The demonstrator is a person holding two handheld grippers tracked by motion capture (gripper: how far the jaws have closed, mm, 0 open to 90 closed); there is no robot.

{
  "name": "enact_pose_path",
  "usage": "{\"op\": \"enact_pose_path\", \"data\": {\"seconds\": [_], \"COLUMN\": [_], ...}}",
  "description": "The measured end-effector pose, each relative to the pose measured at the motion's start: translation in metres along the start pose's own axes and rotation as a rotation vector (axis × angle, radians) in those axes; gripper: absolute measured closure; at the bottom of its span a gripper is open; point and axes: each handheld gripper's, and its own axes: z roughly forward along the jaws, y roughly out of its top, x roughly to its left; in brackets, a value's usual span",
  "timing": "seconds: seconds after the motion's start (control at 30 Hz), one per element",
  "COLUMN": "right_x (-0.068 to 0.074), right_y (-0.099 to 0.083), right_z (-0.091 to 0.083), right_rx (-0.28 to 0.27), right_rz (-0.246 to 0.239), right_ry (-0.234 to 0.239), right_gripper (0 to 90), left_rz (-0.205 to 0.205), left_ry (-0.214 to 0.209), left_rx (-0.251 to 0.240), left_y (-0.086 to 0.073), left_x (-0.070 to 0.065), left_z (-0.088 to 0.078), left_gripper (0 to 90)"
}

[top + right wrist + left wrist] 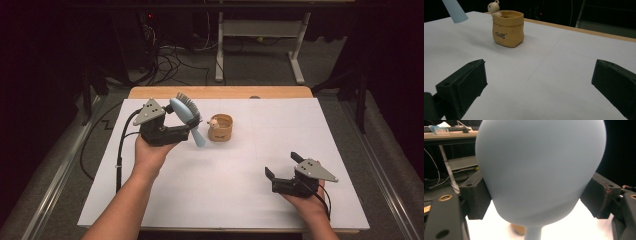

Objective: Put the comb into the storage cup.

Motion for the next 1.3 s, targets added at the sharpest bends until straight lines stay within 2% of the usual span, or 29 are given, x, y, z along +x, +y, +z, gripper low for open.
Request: {"op": "enact_pose_path", "data": {"seconds": [0.43,1.07,1.3], "right_x": [0.0,0.0,-0.001], "right_y": [0.0,0.001,0.001], "right_z": [-0.001,0.0,0.0], "right_rx": [-0.004,-0.005,-0.008], "right_rz": [0.001,0.001,0.003], "right_ry": [0.001,0.005,0.005], "right_gripper": [0.4,0.5,0.5], "left_rz": [0.005,0.02,0.03], "left_ry": [-0.019,-0.044,-0.04], "left_rx": [-0.003,-0.047,-0.052], "left_y": [0.014,0.039,0.048], "left_x": [-0.004,-0.012,-0.012], "left_z": [0.017,0.037,0.047], "left_gripper": [20.0,20.0,20.0]}}
